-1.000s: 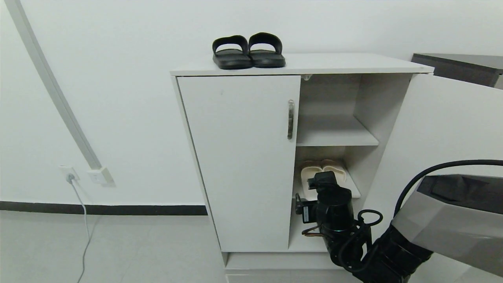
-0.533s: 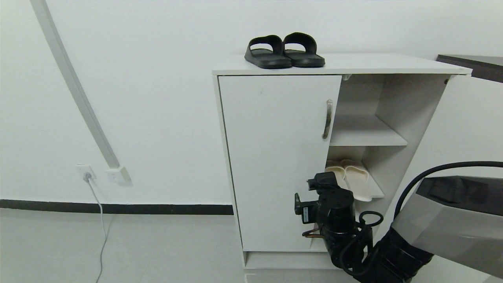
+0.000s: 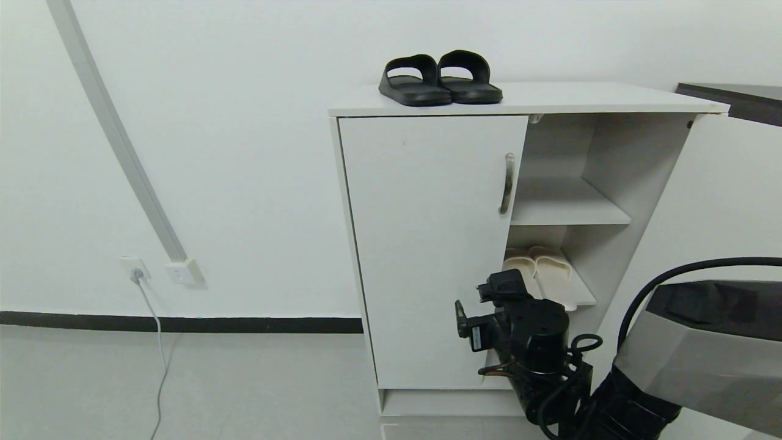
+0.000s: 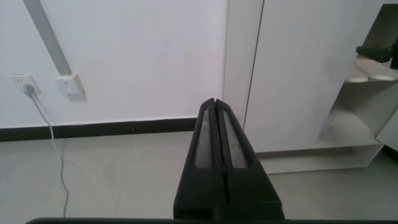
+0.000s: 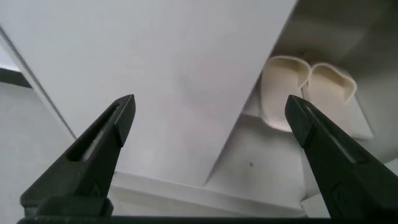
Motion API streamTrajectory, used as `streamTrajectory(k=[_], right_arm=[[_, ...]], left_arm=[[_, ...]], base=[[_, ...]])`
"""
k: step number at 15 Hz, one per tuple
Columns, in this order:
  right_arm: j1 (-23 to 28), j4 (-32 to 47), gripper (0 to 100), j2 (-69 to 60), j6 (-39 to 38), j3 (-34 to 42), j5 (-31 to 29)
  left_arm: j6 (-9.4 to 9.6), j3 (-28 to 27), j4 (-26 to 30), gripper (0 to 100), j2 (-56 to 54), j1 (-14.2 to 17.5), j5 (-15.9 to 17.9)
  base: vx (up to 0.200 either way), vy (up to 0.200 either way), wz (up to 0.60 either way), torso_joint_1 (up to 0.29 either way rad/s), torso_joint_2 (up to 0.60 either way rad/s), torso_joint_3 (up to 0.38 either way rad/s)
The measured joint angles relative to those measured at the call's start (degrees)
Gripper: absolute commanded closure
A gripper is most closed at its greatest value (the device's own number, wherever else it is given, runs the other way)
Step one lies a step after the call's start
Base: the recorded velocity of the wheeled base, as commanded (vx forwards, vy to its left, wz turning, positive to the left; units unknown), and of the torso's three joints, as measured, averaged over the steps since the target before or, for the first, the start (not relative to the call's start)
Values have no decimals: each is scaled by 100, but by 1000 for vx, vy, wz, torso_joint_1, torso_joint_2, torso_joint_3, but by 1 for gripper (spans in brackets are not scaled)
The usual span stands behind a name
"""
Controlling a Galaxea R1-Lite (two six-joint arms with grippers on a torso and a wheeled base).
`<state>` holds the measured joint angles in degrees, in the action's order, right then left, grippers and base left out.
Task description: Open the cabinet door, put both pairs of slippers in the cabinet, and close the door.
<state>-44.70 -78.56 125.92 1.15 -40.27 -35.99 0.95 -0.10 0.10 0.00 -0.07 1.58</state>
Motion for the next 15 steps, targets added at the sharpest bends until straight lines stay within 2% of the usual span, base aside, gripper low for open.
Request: streamTrajectory(k=[5,9,15], right_arm=[[-74,-174,0,-1,95,37,49],[-182,-334,0,-17,99,48,197],[-190,-361,0,-83,96,174,251]], left_arm=[[-5,0,1,100,2,-2,0],[0,0,-2,100,5,-2,2],[-2,0,0,100,7,-4,0]], base=[[0,0,0,3,-13,-30],[0,0,0,35,-371,-317],[0,0,0,113,-453,-349]])
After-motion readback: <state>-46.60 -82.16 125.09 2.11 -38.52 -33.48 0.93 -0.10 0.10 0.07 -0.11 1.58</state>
